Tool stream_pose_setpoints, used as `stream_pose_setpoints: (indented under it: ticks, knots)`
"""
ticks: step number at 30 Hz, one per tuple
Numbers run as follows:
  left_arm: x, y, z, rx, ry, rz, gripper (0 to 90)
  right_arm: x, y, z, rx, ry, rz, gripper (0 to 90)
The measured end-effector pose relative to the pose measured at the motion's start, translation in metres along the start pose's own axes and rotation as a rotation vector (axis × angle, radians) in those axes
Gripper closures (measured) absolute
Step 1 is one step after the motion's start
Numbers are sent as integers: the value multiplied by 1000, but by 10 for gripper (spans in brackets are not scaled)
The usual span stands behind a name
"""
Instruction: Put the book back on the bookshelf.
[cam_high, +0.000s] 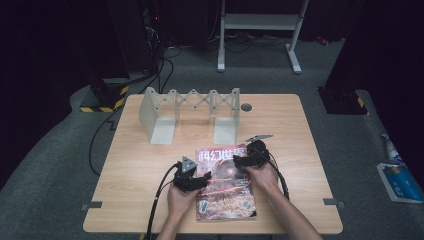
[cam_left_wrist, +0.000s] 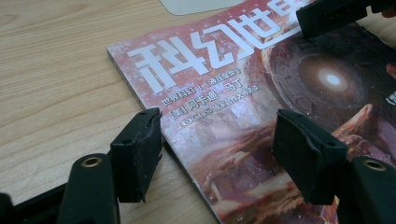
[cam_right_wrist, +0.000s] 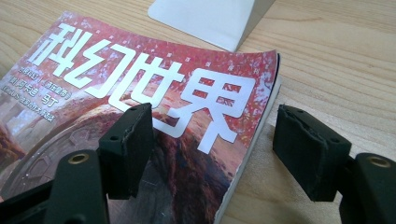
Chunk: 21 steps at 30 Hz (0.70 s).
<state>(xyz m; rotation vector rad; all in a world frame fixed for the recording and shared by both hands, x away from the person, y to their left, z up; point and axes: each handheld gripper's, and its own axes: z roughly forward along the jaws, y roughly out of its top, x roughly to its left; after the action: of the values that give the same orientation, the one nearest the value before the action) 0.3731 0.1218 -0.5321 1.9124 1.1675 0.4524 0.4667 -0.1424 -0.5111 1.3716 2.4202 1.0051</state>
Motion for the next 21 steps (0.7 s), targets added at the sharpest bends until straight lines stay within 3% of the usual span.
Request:
stream_pose_setpoints:
  ticks: [4,14,21]
  knots:
    - [-1,0,0,0,4,5,324,5,0,1,7,-4,-10,308]
    - [-2,0,1,-1,11,15,303,3,0,-3,11,7,36,386]
    - [-3,0,2,-6,19,9,303,5,0,-10,10,12,22,447]
